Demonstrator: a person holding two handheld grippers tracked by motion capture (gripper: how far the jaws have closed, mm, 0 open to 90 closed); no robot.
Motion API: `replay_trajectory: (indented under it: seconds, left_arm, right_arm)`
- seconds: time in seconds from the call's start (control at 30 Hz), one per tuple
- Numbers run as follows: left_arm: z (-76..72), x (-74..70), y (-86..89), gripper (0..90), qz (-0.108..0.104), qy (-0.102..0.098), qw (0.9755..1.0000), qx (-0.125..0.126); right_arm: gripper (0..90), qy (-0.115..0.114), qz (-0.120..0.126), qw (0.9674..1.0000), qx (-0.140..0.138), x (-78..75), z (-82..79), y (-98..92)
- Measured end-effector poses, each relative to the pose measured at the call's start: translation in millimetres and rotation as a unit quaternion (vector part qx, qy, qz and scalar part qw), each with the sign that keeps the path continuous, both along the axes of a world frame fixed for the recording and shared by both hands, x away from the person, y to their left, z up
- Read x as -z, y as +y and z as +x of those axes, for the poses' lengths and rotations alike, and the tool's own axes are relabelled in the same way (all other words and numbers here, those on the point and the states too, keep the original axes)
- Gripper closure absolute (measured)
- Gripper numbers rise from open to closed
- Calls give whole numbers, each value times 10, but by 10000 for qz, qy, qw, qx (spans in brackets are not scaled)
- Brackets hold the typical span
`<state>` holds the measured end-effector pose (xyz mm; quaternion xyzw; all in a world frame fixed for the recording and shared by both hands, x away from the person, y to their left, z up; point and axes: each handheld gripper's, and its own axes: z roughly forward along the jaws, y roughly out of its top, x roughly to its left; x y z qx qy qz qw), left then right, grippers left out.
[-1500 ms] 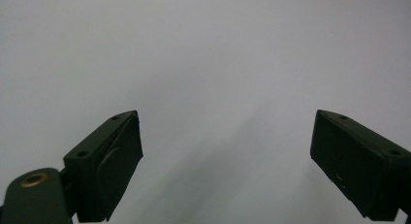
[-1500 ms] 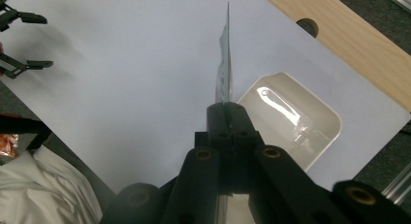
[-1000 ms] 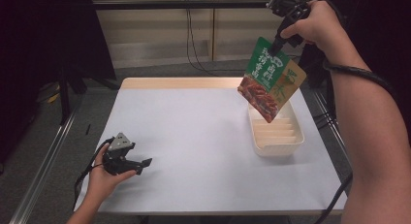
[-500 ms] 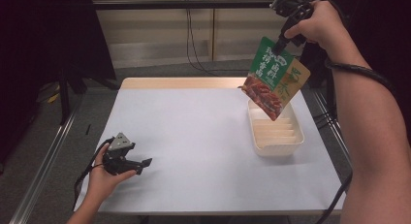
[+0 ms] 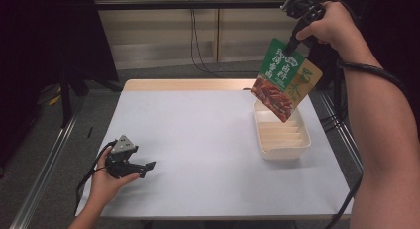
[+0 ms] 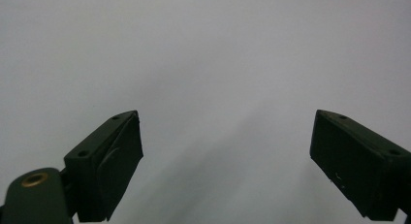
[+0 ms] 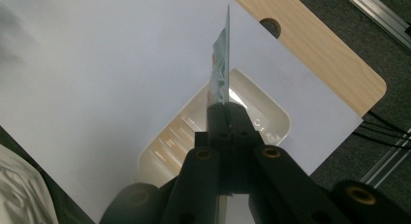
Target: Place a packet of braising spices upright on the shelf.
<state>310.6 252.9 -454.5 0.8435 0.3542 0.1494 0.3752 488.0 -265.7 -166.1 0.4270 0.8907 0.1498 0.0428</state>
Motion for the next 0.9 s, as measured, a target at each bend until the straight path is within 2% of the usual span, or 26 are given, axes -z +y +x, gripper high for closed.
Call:
replay_trajectory:
  seconds: [0.07, 0.1, 0.17, 0.2, 0.23, 0.3, 0.83, 0.9]
  left_arm:
    - [0, -3, 3, 114, -3, -1, 10000, 4]
    - [7, -10, 15, 114, 76, -42, 9999, 61]
    - [1, -7, 9, 114, 1, -10, 10000, 9]
    - [9, -13, 19, 114, 73, -55, 9999, 49]
    - [4, -5, 10, 114, -31, -15, 10000, -3]
    - [8, -5, 11, 114, -34, -15, 10000, 5]
    - [-5, -24, 17, 114, 63, -53, 10000, -25]
    - [-4, -20, 10, 114, -32, -66, 10000, -39]
  right_arm:
    - [900, 8, 6, 10000, -7, 10, 4, -25]
    - [900, 8, 6, 10000, -7, 10, 4, -25]
    - [900, -14, -33, 10000, 22, 14, 5, -45]
    - [900, -35, -19, 10000, -15, 22, 11, -55]
    - [900, -51, -20, 10000, -29, 27, 18, -69]
    - [900, -49, -55, 10000, -47, 34, 36, -90]
    - [900, -113, -50, 9999, -111, 156, 76, -215]
    - [900, -126, -55, 9998, -127, 174, 79, -222]
